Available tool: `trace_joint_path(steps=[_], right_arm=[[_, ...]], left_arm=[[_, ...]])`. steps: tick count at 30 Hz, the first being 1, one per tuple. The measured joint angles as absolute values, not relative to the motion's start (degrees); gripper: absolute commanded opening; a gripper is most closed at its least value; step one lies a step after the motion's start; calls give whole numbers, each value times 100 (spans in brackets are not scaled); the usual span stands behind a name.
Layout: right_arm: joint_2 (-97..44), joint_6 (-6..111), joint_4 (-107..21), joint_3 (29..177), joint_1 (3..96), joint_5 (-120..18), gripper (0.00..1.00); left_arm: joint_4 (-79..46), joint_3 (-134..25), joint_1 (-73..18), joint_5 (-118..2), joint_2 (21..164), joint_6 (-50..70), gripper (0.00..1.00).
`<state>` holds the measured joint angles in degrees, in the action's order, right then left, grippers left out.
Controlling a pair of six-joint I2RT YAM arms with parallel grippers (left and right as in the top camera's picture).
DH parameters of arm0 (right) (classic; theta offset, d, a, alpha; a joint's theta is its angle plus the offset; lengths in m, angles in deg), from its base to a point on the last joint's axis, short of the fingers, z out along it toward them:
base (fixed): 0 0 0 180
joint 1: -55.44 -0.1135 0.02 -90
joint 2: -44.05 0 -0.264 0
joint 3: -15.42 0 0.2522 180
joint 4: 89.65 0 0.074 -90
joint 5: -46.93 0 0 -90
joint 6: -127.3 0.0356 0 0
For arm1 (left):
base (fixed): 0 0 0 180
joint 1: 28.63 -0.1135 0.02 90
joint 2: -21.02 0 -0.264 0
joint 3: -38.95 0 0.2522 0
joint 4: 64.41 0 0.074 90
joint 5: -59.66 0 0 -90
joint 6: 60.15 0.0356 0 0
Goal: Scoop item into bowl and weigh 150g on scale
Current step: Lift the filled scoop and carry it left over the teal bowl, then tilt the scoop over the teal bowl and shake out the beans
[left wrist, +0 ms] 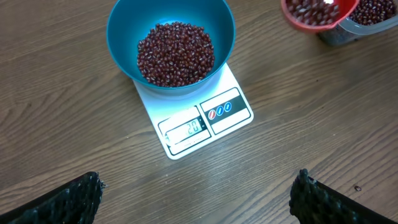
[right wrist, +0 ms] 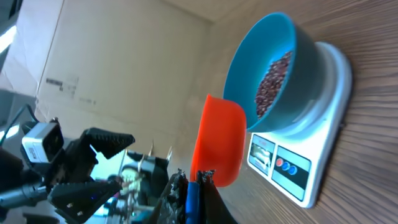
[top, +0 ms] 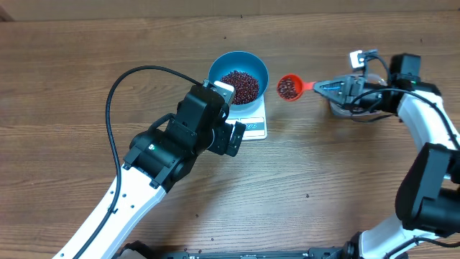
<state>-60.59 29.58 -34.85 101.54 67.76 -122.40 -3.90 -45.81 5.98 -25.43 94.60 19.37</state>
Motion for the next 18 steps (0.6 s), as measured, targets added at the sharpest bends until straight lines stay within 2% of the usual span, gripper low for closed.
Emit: trace_joint_path(steps=[18], right_arm=[[-6059, 4778, -5684, 10147, 5751, -12017, 4]], left_arm=[[-393, -4581, 598, -2543, 9460, 1937, 99]])
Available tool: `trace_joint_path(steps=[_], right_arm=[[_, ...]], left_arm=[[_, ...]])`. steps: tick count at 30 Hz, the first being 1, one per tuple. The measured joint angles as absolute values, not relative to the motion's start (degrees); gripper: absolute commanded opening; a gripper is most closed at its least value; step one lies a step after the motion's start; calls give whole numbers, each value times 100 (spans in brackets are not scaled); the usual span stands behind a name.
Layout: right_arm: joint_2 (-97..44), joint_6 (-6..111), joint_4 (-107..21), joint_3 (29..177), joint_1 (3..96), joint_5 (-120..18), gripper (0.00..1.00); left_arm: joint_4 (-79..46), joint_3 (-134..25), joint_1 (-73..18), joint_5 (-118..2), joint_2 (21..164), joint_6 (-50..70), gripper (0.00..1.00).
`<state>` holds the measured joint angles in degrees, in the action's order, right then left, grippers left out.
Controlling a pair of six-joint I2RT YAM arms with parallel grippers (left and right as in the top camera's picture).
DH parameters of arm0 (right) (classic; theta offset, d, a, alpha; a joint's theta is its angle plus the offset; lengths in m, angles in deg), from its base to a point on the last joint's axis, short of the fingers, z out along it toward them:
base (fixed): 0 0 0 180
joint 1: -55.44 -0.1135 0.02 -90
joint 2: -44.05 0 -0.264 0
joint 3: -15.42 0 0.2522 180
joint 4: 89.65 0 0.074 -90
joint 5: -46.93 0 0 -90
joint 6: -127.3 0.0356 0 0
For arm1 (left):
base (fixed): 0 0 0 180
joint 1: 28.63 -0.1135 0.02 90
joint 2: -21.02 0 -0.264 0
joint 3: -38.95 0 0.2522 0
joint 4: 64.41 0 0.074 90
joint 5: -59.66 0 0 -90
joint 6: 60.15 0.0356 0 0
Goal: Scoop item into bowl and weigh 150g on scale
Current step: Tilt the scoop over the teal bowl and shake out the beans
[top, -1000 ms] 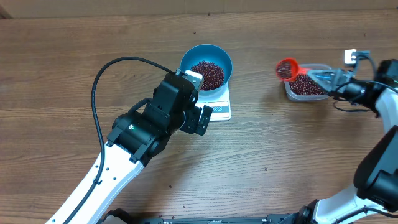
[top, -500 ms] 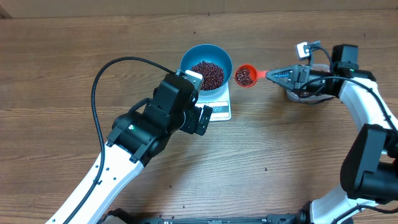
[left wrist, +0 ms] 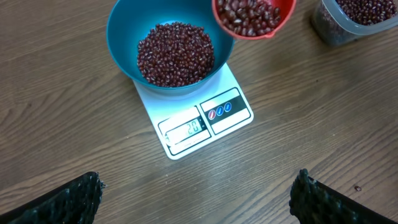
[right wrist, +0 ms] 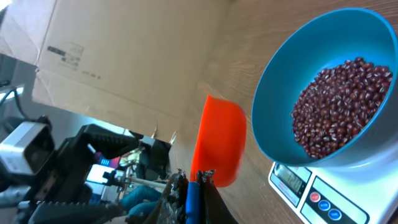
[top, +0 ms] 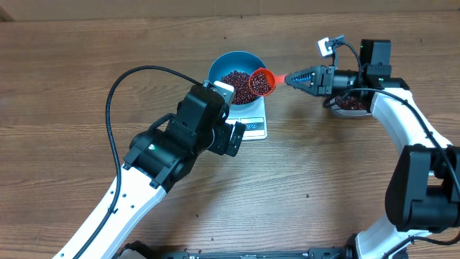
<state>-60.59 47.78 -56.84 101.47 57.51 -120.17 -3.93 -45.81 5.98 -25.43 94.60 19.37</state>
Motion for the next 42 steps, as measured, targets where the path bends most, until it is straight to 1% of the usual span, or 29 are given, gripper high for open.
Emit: trace_joint_path(steps=[10, 18, 27, 32, 42], right_arm=[[-6059, 5078, -6154, 10147, 5292, -11180, 4], [-6059, 5082, -6351, 10147, 4920, -10054, 4], [-6059, 5069, -6537, 10147, 4837, -9086, 4], [-6059, 4625, -6565, 10147, 4837, -8761, 4], [-6059, 3390, -6563, 10147, 4835, -8732, 4]], left_arm=[[-390, -4581, 598, -2543, 9460, 1937, 99], [-390, -4581, 598, -2543, 9460, 1937, 100], [-390, -4581, 598, -2541, 9460, 1937, 99], [-393, -4581, 598, -2541, 9460, 1937, 100], [-393, -4581, 598, -2543, 9460, 1937, 100]])
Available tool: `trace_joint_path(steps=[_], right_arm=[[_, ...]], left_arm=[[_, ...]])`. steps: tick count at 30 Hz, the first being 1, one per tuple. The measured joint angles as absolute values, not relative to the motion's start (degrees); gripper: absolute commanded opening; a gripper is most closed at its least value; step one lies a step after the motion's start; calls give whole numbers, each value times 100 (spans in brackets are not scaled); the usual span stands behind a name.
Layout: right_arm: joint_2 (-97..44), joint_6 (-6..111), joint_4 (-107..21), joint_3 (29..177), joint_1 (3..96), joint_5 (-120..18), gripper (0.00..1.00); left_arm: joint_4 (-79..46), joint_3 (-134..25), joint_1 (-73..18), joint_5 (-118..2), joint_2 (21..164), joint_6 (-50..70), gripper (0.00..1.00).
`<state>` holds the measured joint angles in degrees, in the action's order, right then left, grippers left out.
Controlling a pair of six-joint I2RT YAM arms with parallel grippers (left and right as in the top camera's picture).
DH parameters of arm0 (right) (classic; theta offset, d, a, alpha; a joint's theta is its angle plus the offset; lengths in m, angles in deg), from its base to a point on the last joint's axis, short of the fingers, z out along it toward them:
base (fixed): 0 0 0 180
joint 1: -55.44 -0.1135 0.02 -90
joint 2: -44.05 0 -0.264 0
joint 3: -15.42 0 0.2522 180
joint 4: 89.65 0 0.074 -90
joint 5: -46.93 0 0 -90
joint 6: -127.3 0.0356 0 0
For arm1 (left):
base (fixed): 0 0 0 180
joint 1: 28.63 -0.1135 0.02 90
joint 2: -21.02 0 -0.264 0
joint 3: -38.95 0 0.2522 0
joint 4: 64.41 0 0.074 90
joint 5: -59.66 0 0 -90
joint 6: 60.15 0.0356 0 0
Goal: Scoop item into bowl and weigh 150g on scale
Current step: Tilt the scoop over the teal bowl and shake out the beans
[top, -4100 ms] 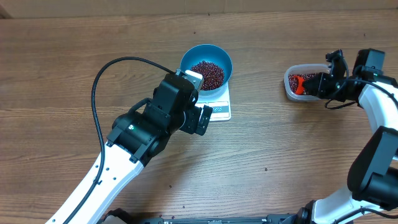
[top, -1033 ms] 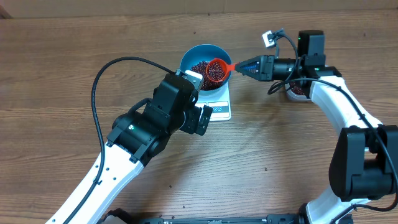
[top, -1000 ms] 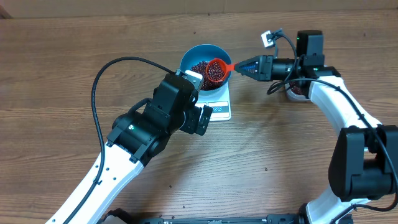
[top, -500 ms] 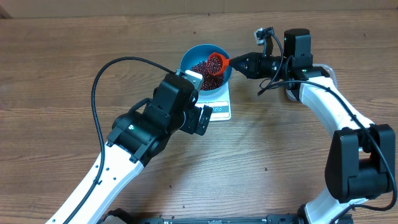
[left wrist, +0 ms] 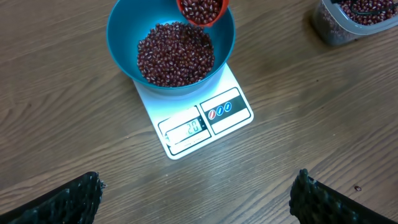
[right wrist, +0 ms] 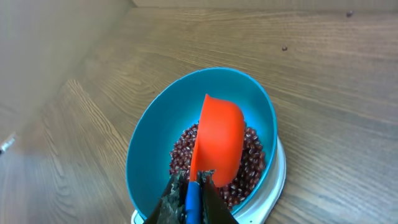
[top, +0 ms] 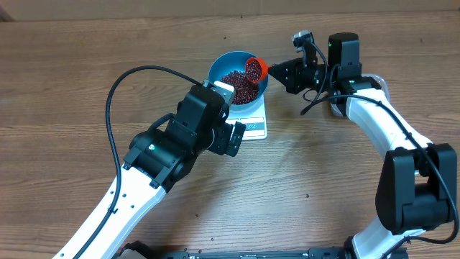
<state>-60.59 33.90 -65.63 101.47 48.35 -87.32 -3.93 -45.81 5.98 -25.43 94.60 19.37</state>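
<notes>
A blue bowl [top: 221,66] holding red beans [left wrist: 175,55] stands on the white scale [left wrist: 211,118], whose display [left wrist: 186,129] is lit. My right gripper [right wrist: 194,182] is shut on the blue handle of an orange scoop [right wrist: 217,146]. The scoop [top: 255,68] is tipped over the bowl's right side, with beans [left wrist: 200,9] still in it. My left gripper [left wrist: 196,196] hangs open above the table just in front of the scale, nothing between its fingers.
A clear tub of red beans [left wrist: 354,18] stands on the table to the right of the scale, largely hidden by the right arm in the overhead view. The table top is bare wood [top: 323,165].
My right gripper has carried the scoop further left, from above the bowl's right rim to over the beans, and tilted it down. The left arm, bowl and scale are unmoved.
First my right gripper held the filled scoop level between the bean tub and the scale. Then the scoop was at the bowl's right rim, still level. Now it is tipped over the bowl. My left gripper stayed open in front of the scale throughout.
</notes>
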Motion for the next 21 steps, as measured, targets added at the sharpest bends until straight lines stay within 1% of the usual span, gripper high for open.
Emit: trace_joint_path(steps=[11, 15, 21], right_arm=[[-6059, 1659, -6567, 10147, 4555, -8929, 4], [-6059, 1336, -6563, 10147, 4485, -8916, 4], [-6059, 1205, -6561, 10147, 4485, -8911, 4]], left_arm=[[-390, -4581, 598, -2543, 9460, 1937, 100], [-390, -4581, 598, -2541, 9460, 1937, 100], [-390, -4581, 598, -2541, 9460, 1937, 100]])
